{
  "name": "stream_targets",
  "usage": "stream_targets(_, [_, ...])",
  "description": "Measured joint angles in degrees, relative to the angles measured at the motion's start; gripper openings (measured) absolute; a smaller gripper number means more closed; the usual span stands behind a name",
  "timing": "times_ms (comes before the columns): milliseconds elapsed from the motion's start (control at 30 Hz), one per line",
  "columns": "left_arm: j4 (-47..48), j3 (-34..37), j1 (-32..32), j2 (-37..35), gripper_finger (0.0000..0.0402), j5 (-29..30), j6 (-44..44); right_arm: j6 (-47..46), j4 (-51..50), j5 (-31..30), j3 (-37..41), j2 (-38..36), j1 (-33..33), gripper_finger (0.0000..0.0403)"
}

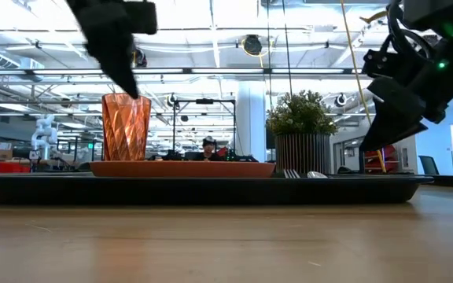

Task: Pick and place plate/cup/fork/spoon on tray
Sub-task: Adjust the black serving tray

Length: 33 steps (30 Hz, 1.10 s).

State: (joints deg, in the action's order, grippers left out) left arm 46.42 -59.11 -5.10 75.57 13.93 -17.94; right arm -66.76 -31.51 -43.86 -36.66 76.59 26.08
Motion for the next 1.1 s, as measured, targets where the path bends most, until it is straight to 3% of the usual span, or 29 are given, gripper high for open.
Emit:
stream_targets(300, [9.4,0.2,-11.6,1.8,0.0172,-0.6,-17.1,0.0,0.4,-5.7,2.7,-4.9,-0.2,0.0107])
stream_targets(500, [10.7,5.6,-17.6,3.4,0.0172,-2.9,-32.1,-1.2,1.4,-4.0,3.0,-5.3,-0.1,0.0107])
stream_targets(667, [8.8,11.2,-24.2,3.6,0.0172,-4.9,-39.3,-1.3,1.6,-1.3,3.0,-5.3,0.4,0.0107])
stream_targets(800, [4.1,10.7,-28.9,3.6,0.0172,-2.8,-40.7,-1.3,1.6,-0.9,3.0,-5.3,1.1,0.0107])
stream_targets(1000, [-12.0,10.2,-34.5,4.3,0.0172,-0.8,-32.0,-3.0,1.6,-0.6,3.0,-5.3,2.3,0.0107])
stream_targets(1100, [-15.1,10.1,-36.3,6.6,0.0172,-0.5,-29.6,-3.1,2.0,0.5,3.0,-5.3,3.0,0.0107])
